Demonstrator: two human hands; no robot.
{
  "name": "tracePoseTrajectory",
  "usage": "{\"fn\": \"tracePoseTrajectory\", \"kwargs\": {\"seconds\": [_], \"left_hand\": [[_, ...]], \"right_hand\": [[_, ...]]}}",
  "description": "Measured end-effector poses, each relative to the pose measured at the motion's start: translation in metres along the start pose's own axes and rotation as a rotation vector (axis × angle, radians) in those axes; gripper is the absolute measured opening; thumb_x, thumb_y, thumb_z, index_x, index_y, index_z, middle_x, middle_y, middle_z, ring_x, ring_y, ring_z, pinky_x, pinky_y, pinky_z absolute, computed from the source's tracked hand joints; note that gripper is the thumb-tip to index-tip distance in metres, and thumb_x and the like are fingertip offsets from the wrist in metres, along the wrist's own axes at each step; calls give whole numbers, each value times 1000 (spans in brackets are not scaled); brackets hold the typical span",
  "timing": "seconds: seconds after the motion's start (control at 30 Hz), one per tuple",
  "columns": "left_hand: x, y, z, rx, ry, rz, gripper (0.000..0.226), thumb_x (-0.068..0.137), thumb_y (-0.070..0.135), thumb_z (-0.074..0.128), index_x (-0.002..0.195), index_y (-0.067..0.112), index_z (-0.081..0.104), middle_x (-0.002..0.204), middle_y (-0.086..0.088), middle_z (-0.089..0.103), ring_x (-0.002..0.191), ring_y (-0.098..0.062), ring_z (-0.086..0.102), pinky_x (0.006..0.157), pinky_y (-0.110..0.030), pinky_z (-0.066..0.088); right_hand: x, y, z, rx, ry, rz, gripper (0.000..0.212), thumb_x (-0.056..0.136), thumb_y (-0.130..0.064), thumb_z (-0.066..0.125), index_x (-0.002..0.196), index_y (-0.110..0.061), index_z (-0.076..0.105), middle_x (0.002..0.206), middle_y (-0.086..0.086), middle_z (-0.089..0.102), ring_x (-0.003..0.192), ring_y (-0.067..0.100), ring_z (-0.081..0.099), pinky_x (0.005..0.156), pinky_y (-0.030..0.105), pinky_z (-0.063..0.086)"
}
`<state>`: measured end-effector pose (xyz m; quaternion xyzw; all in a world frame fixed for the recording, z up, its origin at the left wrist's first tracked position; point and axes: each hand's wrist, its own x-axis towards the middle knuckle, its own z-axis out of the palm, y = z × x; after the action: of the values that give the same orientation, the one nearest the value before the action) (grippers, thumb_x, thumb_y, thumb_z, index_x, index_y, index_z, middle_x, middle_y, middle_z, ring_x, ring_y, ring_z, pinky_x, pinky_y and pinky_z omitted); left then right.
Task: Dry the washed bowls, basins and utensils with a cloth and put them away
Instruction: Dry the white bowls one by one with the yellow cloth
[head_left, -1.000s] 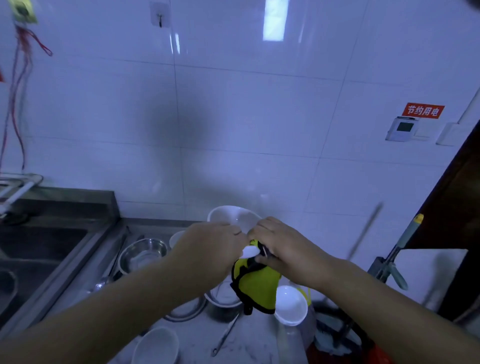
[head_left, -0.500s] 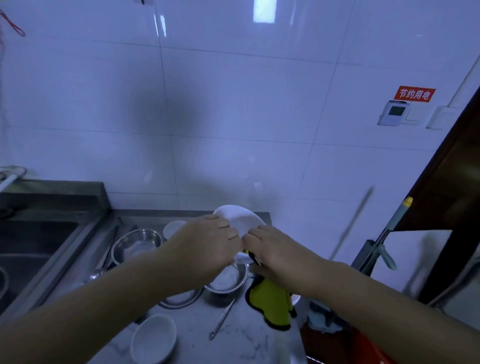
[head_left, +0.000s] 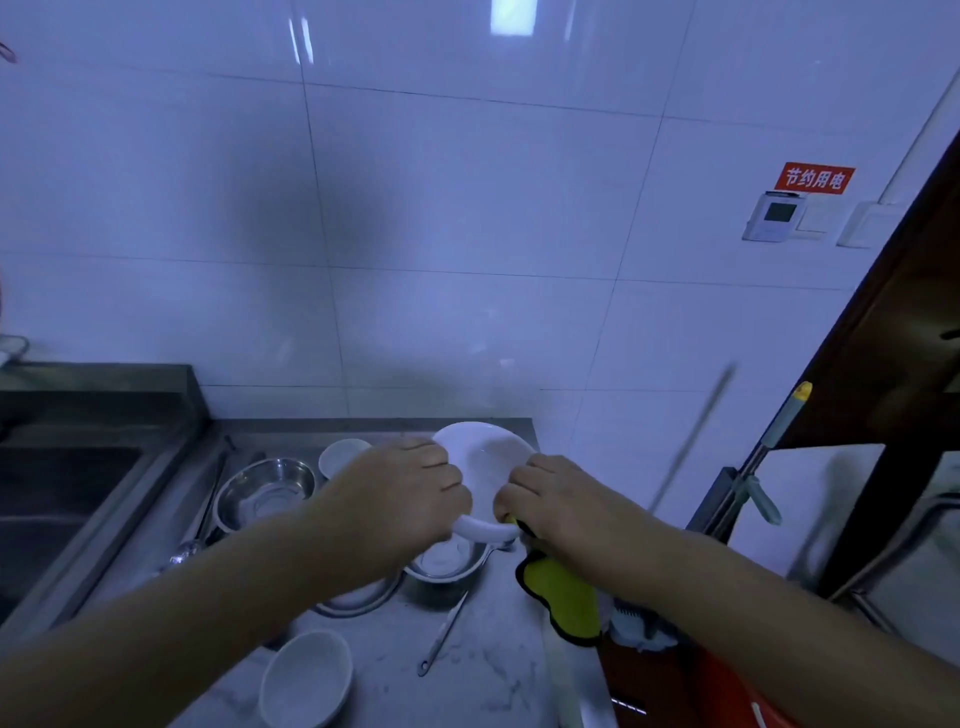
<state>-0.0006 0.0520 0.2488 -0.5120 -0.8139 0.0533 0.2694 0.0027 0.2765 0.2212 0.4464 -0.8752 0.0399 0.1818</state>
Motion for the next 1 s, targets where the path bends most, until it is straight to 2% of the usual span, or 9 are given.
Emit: {"fn": "tracePoseTrajectory", "kwargs": {"seconds": [0.1,0.17,0.3,0.4,0.57,0.7,0.8,0.87,1.0], "left_hand": [[8,21,4,-32,-24,-75,25,55,17,78,58,20,53,55,3,52,52,-17,48,61,-26,23],[9,26,7,-86,-17,-117,24,52,15,78,60,19,55,56,3,53,53,-18,50,63,-26,25],[-1,-1,8,-92,-6,-161,19,67,34,65,81,22,69,78,5,67,78,-17,63,100,-30,33],[-5,-19,7,-44,-30,-110,9,76,23,56,75,22,65,76,5,63,78,-19,62,107,-35,31],[-3,-8,3,-64,-10,-83,10,73,29,61,66,23,63,66,6,58,70,-18,56,100,-34,37],[2,13,7,-156,-12,-166,16,69,29,53,56,20,54,57,5,50,61,-19,50,75,-34,42],[-11,3,18,-235,-65,-139,15,67,36,54,63,24,62,61,8,57,67,-18,54,77,-32,39],[-19,-11,28,-270,-115,-73,16,68,39,54,71,29,66,69,11,62,73,-15,58,81,-34,42],[-21,-7,35,-282,-165,-12,13,66,40,58,62,31,65,63,15,62,62,-4,59,61,-14,43]], "right_hand": [[3,-13,18,99,48,106,55,58,-7,82,86,-22,37,77,0,51,71,12,38,60,25,30],[1,-12,18,168,54,123,51,61,-3,78,87,-22,38,77,2,52,71,12,37,61,26,32],[-10,-1,3,65,-15,68,33,70,0,64,92,-19,50,82,1,55,74,19,48,68,26,32],[-9,1,-6,3,-34,55,25,71,-2,61,90,-17,55,83,1,56,75,21,50,71,22,30],[-5,-16,7,66,-15,116,46,63,2,74,93,-20,46,82,1,55,74,18,48,68,25,30],[6,-34,29,231,69,239,47,63,0,71,92,-19,39,81,8,55,75,16,37,64,27,28],[0,-34,33,250,8,243,45,69,-2,70,99,-21,42,89,7,58,83,15,42,68,18,24],[-8,-35,36,205,-29,249,46,70,-3,68,101,-23,41,92,7,58,85,20,47,72,23,33],[-19,-38,44,110,-61,262,38,68,-3,62,97,-20,45,86,5,57,77,25,51,67,33,37]]}}
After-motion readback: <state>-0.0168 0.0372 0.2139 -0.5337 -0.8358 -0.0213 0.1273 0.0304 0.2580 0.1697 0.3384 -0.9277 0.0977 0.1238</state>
